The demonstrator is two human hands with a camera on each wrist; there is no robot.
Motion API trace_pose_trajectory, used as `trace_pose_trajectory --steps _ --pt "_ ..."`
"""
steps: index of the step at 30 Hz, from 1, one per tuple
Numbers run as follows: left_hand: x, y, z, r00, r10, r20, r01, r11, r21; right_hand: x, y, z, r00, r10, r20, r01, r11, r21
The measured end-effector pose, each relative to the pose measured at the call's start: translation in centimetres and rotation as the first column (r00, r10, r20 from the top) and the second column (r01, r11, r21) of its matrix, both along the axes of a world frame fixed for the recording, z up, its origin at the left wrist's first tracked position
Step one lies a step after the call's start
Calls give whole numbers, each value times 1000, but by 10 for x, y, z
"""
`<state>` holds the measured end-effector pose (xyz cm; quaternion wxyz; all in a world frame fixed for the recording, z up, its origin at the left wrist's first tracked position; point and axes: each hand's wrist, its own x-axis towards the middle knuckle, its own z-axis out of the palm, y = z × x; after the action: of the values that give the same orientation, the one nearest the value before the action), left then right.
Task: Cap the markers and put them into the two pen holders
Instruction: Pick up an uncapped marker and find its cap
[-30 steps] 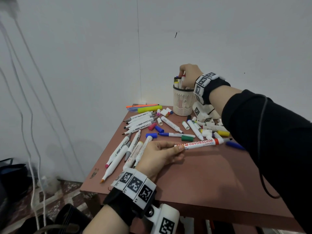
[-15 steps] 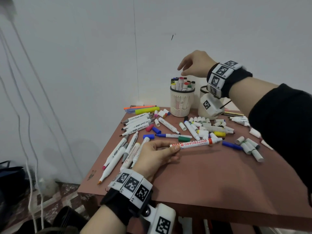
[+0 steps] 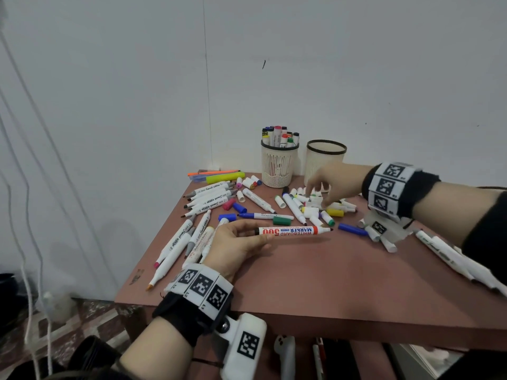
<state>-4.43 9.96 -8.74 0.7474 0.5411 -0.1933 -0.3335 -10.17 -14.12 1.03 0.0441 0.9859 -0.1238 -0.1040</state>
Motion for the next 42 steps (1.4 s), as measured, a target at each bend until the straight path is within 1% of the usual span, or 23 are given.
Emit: trace_pose_trajectory --steps 2,5,8,10,13,16,23,29,33,37,39,42 --pt "0 0 0 1000 -1 -4 1 1000 2 -1 -3 -11 997 17 -81 -21 998 -52" --pt "0 0 0 1000 1 -7 -1 1000 -1 3 -3 -20 990 23 -137 -35 996 -86" --pt "0 -1 0 1000 -4 -16 4 1000 -9 12 -4 -22 991 28 -132 -46 990 -133" --pt "0 -1 -1 1000 -8 -19 7 1000 -15 21 -7 -21 995 10 -104 -27 987 -160" --pt "1 -1 -1 1000 -9 -30 8 1000 -23 33 -9 -13 999 -30 -15 29 997 -73" --pt "1 -1 -1 999 -11 -43 9 1000 -29 48 -7 -8 998 -8 65 11 998 -60" --pt "4 -2 -3 999 -23 -42 22 999 -26 83 -9 -24 996 28 -83 -31 999 -38" --pt "5 -2 -4 998 -53 -35 52 998 -27 99 -7 -29 993 36 -113 -46 996 -82" --pt "4 -2 -4 998 -49 -37 47 998 -37 99 -4 -28 994 28 -109 -36 997 -65" --pt "4 -2 -4 998 -33 -47 31 999 -43 89 -4 -21 998 36 -50 -38 999 -25" --pt "5 -2 -4 998 -29 -47 27 999 -40 80 -4 -12 999 36 13 -36 999 -5" --pt "4 -2 -3 999 -14 -49 12 999 -45 58 -4 3 992 -4 130 -3 999 54"
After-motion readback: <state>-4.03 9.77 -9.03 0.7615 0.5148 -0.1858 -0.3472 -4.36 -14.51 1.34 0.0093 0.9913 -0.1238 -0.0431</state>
